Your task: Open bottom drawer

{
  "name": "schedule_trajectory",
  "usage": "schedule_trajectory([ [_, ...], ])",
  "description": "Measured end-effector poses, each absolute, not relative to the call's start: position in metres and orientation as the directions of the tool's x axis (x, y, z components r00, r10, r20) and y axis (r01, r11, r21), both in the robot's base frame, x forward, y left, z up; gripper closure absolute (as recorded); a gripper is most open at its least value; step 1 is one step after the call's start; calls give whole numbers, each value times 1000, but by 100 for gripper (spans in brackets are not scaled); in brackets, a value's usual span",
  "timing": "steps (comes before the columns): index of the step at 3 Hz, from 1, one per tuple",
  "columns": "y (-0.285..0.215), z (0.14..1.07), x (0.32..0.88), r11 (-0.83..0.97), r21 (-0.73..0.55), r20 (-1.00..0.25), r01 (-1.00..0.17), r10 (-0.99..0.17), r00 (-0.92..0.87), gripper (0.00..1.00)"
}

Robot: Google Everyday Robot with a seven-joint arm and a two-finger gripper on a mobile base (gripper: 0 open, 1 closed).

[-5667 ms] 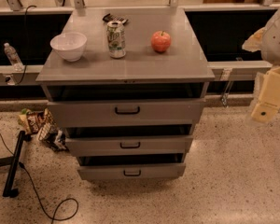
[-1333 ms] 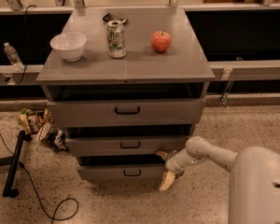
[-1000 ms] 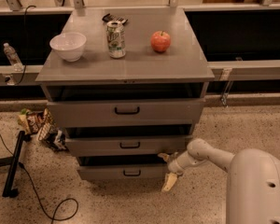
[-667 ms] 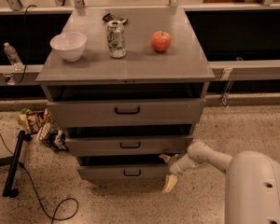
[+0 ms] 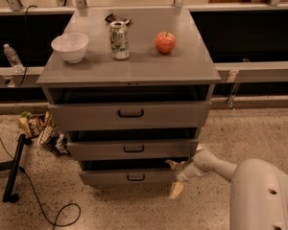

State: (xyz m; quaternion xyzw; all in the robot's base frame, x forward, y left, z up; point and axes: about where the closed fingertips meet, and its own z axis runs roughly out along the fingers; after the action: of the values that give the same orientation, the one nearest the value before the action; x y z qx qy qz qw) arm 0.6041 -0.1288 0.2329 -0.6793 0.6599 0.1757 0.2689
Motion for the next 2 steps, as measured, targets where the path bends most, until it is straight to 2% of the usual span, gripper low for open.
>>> schedule_trajectory([
  [2,-118,212,622,7,-142,-576,-990,-814,76,0],
])
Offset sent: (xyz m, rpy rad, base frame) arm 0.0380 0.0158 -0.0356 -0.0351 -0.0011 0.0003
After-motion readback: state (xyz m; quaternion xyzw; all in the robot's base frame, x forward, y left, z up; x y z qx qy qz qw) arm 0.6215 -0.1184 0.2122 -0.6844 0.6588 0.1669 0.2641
